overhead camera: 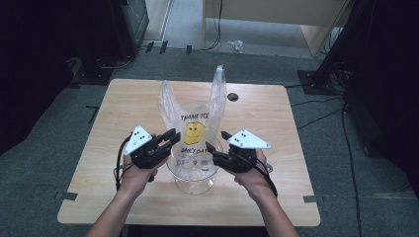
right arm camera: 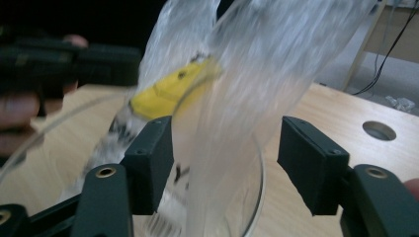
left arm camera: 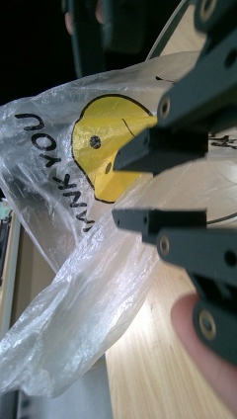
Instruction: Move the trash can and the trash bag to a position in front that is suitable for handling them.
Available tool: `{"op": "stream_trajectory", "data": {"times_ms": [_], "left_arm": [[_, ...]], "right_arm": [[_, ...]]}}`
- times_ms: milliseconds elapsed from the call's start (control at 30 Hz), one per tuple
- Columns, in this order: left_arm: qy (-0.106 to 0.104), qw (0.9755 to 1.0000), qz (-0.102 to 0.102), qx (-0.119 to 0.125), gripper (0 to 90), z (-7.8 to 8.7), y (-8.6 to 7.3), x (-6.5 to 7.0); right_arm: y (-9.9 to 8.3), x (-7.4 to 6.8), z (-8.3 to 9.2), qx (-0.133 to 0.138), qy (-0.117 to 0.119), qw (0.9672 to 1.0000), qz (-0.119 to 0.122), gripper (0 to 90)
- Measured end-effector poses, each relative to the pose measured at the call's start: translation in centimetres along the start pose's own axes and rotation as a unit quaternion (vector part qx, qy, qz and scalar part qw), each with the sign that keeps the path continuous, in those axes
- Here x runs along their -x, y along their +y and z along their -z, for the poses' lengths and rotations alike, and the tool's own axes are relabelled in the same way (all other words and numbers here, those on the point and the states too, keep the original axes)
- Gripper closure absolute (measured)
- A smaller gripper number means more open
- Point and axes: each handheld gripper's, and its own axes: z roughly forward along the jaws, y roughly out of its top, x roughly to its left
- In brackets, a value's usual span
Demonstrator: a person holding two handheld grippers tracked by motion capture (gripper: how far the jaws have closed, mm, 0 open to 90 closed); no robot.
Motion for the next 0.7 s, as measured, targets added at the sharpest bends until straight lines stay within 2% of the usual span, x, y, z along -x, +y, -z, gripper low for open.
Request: {"op": "stream_trajectory", "data": {"times_ms": [33,67,100,167,233,333,400,433,467,533,567,633,700], "left_arm": [[0.003,1.0,0.0,0.008,58.7,0.1,0.1,0.0],[0.014,0.9998,0.003,0.015,54.1,0.1,0.2,0.0],[0.028,0.9993,0.006,0.022,49.6,0.2,0.3,-0.1],[0.048,0.9984,0.012,0.027,41.8,0.1,0.8,-0.3],[0.064,0.9972,0.022,0.031,35.3,0.1,1.3,-0.5],[0.076,0.996,0.034,0.034,34.0,0.0,1.9,-0.8],[0.074,0.9964,0.035,0.024,34.4,-0.3,2.1,-0.8],[0.074,0.9966,0.031,0.018,37.4,-0.4,2.0,-0.8],[0.07,0.997,0.03,0.01,45.6,-0.5,1.9,-0.8],[0.05,0.9981,0.035,-0.001,61.4,-0.6,1.6,-0.8],[0.048,0.9983,0.034,-0.004,68.3,-0.5,1.4,-0.7],[0.038,0.9987,0.032,-0.009,77.2,-0.4,1.0,-0.6],[0.027,0.9992,0.024,-0.015,82.3,-0.2,0.7,-0.5]], "right_arm": [[0.2,-0.1,-0.3,0.0,-0.008,1.0,-0.002,48.7],[0.3,-0.2,-0.6,0.0,-0.021,0.9998,0.0,60.3],[0.3,-0.3,-0.9,0.002,-0.032,0.9995,0.006,67.1],[0.2,-0.4,-1.4,-0.007,-0.03,0.9995,0.007,82.1],[-0.2,-0.5,-1.6,-0.014,-0.019,0.9997,0.008,89.6],[-1.0,-0.7,-1.5,-0.027,-0.005,0.9994,0.023,90.0],[-1.5,-0.9,-1.2,-0.034,0.009,0.9985,0.041,90.0],[-1.7,-1.0,-1.0,-0.036,0.016,0.9979,0.051,90.0],[-1.8,-1.1,-0.9,-0.038,0.019,0.9974,0.057,87.6],[-1.9,-1.0,-0.4,-0.035,0.026,0.9974,0.057,75.2],[-1.9,-0.8,-0.3,-0.032,0.026,0.9977,0.054,69.3],[-1.7,-0.3,0.2,-0.025,0.025,0.9986,0.038,60.2],[-1.5,0.2,0.7,-0.013,0.024,0.9994,0.022,55.6]]}}
